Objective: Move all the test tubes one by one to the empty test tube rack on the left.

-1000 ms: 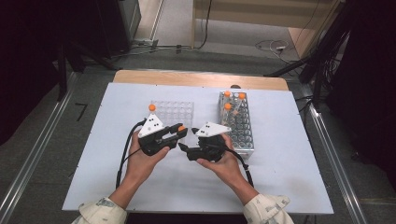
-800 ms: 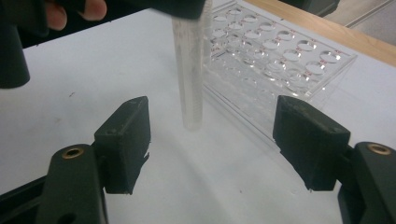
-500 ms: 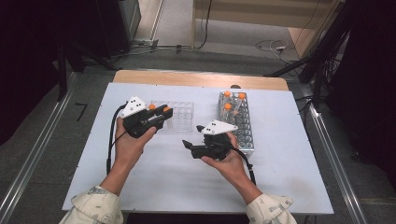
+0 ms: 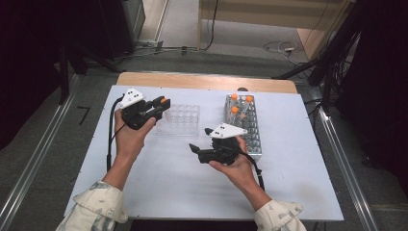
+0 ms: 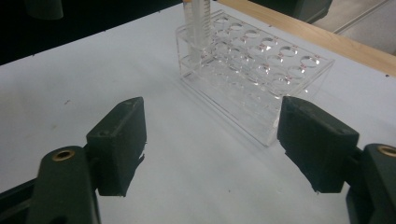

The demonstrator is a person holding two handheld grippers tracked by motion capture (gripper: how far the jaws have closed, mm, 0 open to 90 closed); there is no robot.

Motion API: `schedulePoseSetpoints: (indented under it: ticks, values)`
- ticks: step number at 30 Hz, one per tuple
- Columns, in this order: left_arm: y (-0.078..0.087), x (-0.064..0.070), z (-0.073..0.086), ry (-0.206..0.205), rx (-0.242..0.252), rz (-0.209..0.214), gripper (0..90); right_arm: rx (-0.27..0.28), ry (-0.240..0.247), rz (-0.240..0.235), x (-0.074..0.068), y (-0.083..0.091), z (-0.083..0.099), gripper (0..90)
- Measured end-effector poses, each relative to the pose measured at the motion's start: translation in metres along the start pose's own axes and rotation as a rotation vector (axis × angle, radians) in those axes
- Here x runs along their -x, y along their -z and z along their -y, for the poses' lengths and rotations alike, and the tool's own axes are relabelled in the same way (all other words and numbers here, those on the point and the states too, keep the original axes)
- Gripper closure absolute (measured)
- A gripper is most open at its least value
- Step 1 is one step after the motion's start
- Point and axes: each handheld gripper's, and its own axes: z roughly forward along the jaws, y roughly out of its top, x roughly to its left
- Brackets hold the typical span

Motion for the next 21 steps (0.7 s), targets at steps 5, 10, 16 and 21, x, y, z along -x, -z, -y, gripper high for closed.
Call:
schedulePoseSetpoints:
  ticks: [5, 10, 16, 21]
  values:
    - [-0.002, -0.005, -0.002, 0.003, 0.004, -0.02, 70.7, -0.002, -0.006, 0.008, 0.001, 0.0, 0.0, 19.5]
    - [-0.007, -0.01, -0.002, 0.005, 0.0, -0.042, 70.7, -0.002, -0.001, 0.005, 0.0, 0.0, 0.0, 19.5]
    - [-0.013, -0.013, 0.001, -0.008, -0.017, -0.068, 70.7, 0.003, -0.003, 0.006, 0.0, 0.001, 0.0, 19.6]
    - [-0.018, -0.012, 0.006, -0.021, -0.044, -0.07, 70.6, 0.004, -0.007, 0.007, 0.001, 0.002, 0.0, 19.7]
